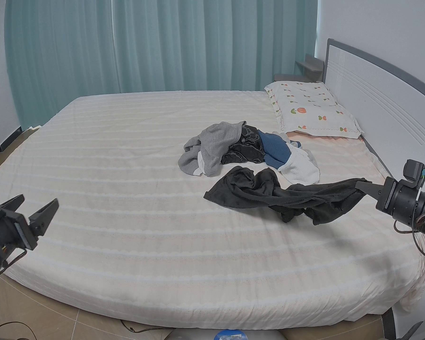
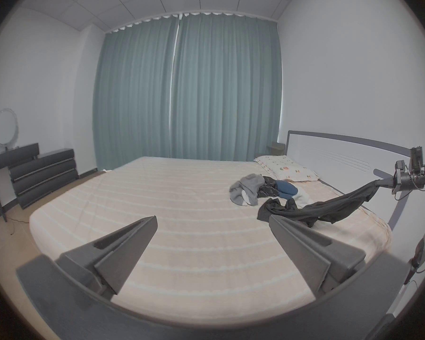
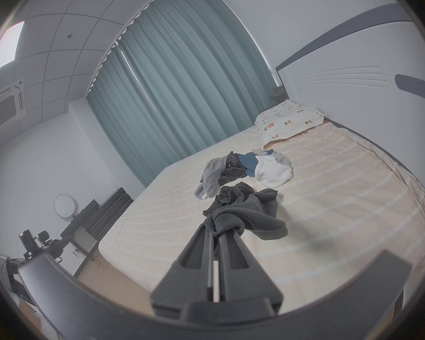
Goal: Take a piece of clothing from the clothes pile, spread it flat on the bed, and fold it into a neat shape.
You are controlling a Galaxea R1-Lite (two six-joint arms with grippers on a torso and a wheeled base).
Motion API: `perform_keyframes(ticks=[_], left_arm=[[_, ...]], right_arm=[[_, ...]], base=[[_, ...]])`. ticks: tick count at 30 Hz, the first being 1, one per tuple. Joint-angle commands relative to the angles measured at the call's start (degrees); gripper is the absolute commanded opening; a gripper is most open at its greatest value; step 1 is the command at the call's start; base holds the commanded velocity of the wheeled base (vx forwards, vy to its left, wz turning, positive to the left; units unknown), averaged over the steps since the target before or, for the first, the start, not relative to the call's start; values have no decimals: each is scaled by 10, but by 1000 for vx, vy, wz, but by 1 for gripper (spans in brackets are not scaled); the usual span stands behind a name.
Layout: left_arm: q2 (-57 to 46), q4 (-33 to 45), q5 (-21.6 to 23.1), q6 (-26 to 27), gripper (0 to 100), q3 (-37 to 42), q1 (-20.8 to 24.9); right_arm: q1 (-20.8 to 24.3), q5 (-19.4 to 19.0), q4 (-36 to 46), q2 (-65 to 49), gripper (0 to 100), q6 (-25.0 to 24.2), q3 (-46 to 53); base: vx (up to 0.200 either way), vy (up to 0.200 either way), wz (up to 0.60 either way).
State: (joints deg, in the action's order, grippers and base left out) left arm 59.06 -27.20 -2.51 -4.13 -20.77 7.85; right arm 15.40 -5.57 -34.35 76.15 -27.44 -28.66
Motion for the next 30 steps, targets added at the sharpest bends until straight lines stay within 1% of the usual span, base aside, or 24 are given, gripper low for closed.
perform_keyframes(ticks=[1,2,6,8,9,11,12,17,18,21,22,23,26,27,28,30], left_arm=[[166,-59,-4,-18,100,-43,62],[166,-59,-4,-18,100,-43,62],[236,-66,-4,-18,100,-74,81],[250,-66,-4,-18,100,-81,83],[280,-66,-5,-19,100,-103,87],[291,-66,-5,-21,100,-110,87],[330,-66,-5,-31,100,-132,92],[400,-68,-9,-51,100,-167,110],[400,-68,-9,-51,100,-167,110],[454,-94,-22,-68,100,-206,131],[454,-94,-22,-68,100,-206,131],[483,-105,-35,-71,100,-228,141],[519,-109,-55,-71,100,-251,160],[541,-110,-66,-72,100,-266,175],[546,-110,-67,-72,100,-269,178],[574,-109,-69,-73,100,-292,197]], right_arm=[[2,-1,2,-11,0,-1,-24],[2,-1,2,-11,0,-1,-24],[2,-1,7,-19,0,0,-29],[2,-1,8,-22,0,0,-30],[5,-1,14,-26,0,0,-29],[8,-1,17,-28,0,0,-29],[18,-1,17,-32,0,0,-32],[20,-1,21,-33,0,-1,-60],[20,-1,21,-33,0,-1,-60],[45,-2,25,-42,0,-6,-48],[45,-2,25,-42,0,-6,-48],[50,-3,24,-46,0,-9,-46],[51,-5,24,-57,0,-10,-52],[51,-8,22,-64,0,-10,-60],[51,-8,22,-64,0,-10,-61],[51,-8,23,-65,0,-11,-80]], base=[[0,0,0],[0,0,0],[0,0,0],[0,0,0],[0,0,0],[0,0,0],[0,0,0],[0,0,0],[0,0,0],[0,0,0],[0,0,0],[0,0,0],[0,0,0],[0,0,0],[0,0,0],[0,0,0]])
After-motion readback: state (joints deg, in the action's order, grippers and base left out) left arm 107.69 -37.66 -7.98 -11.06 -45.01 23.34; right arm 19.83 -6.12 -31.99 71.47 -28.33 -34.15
